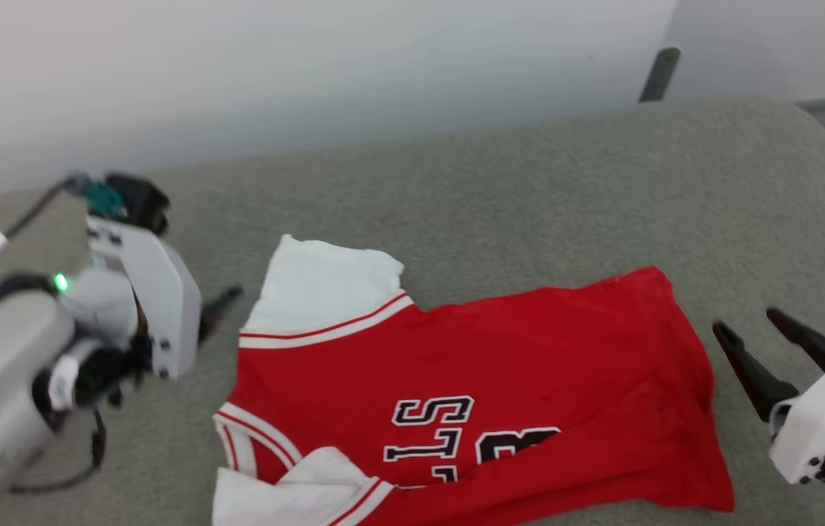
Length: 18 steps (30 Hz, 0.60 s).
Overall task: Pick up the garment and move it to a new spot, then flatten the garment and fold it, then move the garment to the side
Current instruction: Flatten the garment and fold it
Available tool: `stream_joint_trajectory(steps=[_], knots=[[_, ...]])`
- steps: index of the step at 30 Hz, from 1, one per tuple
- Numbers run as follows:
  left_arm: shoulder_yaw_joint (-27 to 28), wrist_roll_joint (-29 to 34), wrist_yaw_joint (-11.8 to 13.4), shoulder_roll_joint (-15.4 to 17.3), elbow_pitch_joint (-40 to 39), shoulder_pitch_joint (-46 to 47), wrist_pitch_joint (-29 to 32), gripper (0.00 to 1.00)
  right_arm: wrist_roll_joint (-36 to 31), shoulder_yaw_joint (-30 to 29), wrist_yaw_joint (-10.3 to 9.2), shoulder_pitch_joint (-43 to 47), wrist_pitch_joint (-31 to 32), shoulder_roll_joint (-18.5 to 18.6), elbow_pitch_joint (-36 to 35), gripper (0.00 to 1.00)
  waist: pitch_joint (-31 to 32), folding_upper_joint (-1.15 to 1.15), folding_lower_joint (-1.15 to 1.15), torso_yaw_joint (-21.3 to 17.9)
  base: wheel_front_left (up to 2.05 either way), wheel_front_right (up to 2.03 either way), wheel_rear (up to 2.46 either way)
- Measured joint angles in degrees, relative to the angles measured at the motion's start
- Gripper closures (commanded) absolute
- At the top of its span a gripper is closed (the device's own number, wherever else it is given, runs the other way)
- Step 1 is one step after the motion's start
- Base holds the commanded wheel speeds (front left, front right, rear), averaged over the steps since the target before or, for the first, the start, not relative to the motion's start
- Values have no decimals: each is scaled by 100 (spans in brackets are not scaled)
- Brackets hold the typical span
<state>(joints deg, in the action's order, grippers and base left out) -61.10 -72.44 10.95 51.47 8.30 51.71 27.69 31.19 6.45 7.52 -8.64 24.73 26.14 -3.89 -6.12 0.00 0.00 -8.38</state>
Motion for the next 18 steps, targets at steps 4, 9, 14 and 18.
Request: stream_joint_trajectory(steps=[4, 9, 14, 18], knots=[[86, 136, -294, -235, 702, 345, -176, 0, -309, 4, 0, -104, -868, -210, -78, 0, -146, 0, 0, -166, 0, 0, 0], [83, 225, -632, -517, 1489, 704, -182, 0, -668, -9, 0, -247, -1761, -455, -146, 0, -402, 0, 0, -363, 0, 0, 0], [15, 339, -903, -739, 2187, 1055, 15, 0, -767, -68, 0, -332, -2203, -744, -129, 0, -713, 0, 0, -545, 0, 0, 0], [-81, 413, -1063, -793, 2662, 1300, 298, 0, -815, -40, 0, -367, -2297, -850, -108, 0, -977, 0, 0, -689, 0, 0, 0]])
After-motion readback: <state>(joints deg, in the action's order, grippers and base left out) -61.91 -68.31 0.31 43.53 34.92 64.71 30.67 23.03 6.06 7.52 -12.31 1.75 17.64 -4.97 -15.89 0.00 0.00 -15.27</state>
